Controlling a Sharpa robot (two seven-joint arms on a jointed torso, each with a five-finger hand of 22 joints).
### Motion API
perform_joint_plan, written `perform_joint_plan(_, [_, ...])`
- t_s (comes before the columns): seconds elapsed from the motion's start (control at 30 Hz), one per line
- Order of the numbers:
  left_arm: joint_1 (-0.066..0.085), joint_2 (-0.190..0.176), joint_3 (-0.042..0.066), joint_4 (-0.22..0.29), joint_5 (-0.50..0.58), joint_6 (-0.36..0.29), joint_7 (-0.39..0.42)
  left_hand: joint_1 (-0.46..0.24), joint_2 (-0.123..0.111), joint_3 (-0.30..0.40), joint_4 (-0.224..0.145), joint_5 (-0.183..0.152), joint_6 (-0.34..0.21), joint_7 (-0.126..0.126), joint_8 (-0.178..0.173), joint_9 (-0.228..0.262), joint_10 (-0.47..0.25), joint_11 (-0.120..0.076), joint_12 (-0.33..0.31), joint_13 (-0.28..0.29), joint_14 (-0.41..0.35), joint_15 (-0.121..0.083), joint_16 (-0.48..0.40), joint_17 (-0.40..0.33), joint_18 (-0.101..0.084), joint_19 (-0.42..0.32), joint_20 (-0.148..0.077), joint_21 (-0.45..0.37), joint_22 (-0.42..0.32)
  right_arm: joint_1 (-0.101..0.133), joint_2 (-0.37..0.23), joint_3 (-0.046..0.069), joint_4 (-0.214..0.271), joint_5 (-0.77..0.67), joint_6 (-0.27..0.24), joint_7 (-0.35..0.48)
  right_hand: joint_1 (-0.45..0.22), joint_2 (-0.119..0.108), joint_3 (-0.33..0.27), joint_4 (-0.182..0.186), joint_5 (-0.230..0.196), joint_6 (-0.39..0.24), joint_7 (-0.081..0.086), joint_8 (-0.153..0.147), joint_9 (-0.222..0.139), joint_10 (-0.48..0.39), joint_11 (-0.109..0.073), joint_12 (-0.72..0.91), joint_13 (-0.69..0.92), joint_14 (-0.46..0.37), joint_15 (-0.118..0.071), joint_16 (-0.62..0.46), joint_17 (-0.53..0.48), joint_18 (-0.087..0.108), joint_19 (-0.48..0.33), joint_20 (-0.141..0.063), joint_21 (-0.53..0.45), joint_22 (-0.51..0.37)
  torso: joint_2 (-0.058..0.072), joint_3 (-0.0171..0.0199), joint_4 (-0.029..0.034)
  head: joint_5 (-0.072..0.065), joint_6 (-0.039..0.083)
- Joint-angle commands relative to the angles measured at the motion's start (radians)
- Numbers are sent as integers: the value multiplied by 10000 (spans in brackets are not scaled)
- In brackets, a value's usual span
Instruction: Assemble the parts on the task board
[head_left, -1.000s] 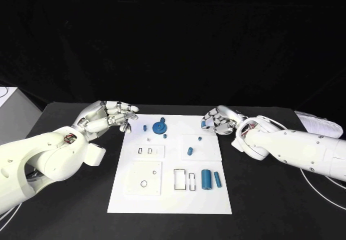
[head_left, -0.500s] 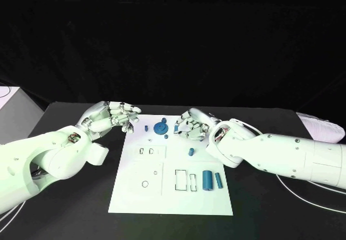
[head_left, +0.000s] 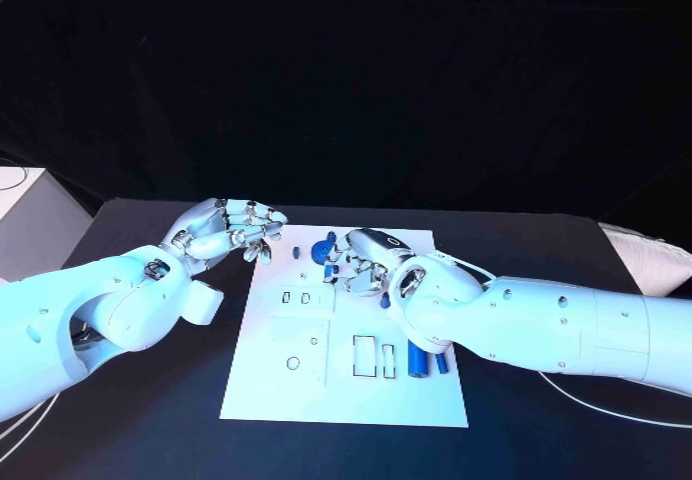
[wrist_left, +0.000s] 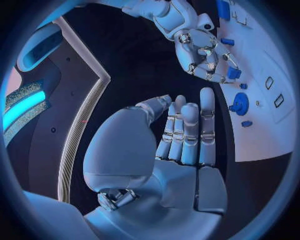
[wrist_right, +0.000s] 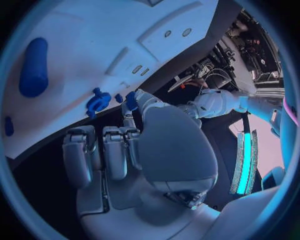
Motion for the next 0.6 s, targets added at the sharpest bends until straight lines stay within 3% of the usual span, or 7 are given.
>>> perform_joint_plan(0.03, [3,44,5,0,-114,-187,-114,-100,4,82,-10,-24,-97,-25,186,103,-118,-19,429,232,220,-18,425,497,67,44,-49,128,62,-81,129,-9,15,-1074,151,-612,-69,-49,78,-3,33,220,-199,14,261,926,-59,18,2502,1037,-75,3,2536,-96,957,-71,4,2483,-2,-3,24,-7,-36])
perform_joint_plan(0.13, [3,66,5,-15,-125,-207,-189,-191,-47,103,14,-23,-267,-21,579,318,-405,-19,1301,719,461,-26,1021,1202,68,88,-61,345,160,-143,239,-21,-36,-1278,185,-706,-76,-60,86,-5,43,222,-202,22,264,933,-61,26,2510,1038,-76,5,2539,-99,964,-72,17,2495,-2,6,33,-80,-28])
perform_joint_plan(0.2, [3,77,5,-21,-147,-206,-265,-234,-43,132,48,-22,-442,-53,1056,576,-636,-46,2174,1176,567,-20,1379,1599,70,95,-62,528,244,-198,342,-37,-96,-1440,195,-758,-81,-67,94,-7,55,222,-204,28,265,935,-63,28,2512,1038,-77,4,2538,-97,961,-73,10,2489,-6,2,40,-113,-38])
perform_joint_plan(0.3, [2,82,5,-27,-166,-203,-326,-272,-67,178,93,-20,-656,-98,1544,831,-849,-65,2901,1515,780,-46,1763,2088,69,114,-78,730,337,-252,439,-50,-139,-1577,207,-795,-91,-80,114,-12,81,224,-209,41,269,937,-67,30,2514,1038,-81,5,2540,-100,965,-76,18,2496,5,10,11,-75,-41])
perform_joint_plan(0.6, [2,106,4,-36,-189,-175,-420,-298,-90,240,134,-22,-832,-106,1815,950,-955,-71,3380,1708,925,-52,2001,2397,70,114,-87,880,405,-363,618,-77,-220,-1781,336,-883,-114,-99,135,-12,112,221,-211,55,273,932,-69,23,2508,1036,-85,0,2529,-97,961,-80,10,2489,1,8,19,-40,-97])
